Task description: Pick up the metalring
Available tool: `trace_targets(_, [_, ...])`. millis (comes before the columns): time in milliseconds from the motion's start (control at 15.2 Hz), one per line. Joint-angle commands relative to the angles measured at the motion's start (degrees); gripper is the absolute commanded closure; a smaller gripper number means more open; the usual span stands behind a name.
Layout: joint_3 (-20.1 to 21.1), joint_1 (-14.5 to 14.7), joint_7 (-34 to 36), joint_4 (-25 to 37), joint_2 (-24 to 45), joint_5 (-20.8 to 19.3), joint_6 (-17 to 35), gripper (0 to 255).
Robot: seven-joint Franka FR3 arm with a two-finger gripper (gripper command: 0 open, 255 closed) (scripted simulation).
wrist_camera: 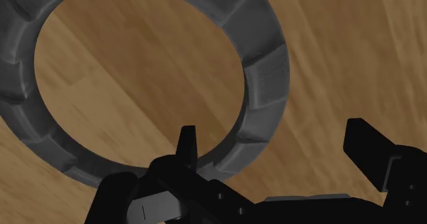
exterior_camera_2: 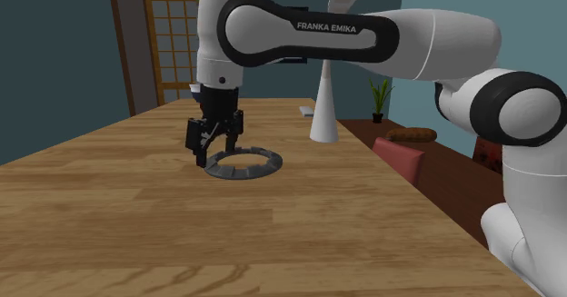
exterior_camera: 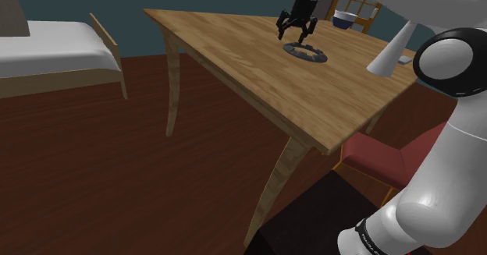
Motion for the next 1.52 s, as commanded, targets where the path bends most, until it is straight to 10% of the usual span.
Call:
trace_targets(0, [0.01, 0.07, 0.12, -2.32, -0.62, -0.08, 1.72, 0])
trace_targets(330, [0.03, 0.17, 0.25, -6.56, -1.63, -0.2, 4.95, 0])
trace_targets(396, [0.04, 0.18, 0.27, -6.36, -1.55, -0.19, 4.84, 255])
trace_targets(1452, [-0.03, -0.06, -0.03, 2.26, 0.67, 0.08, -1.57, 255])
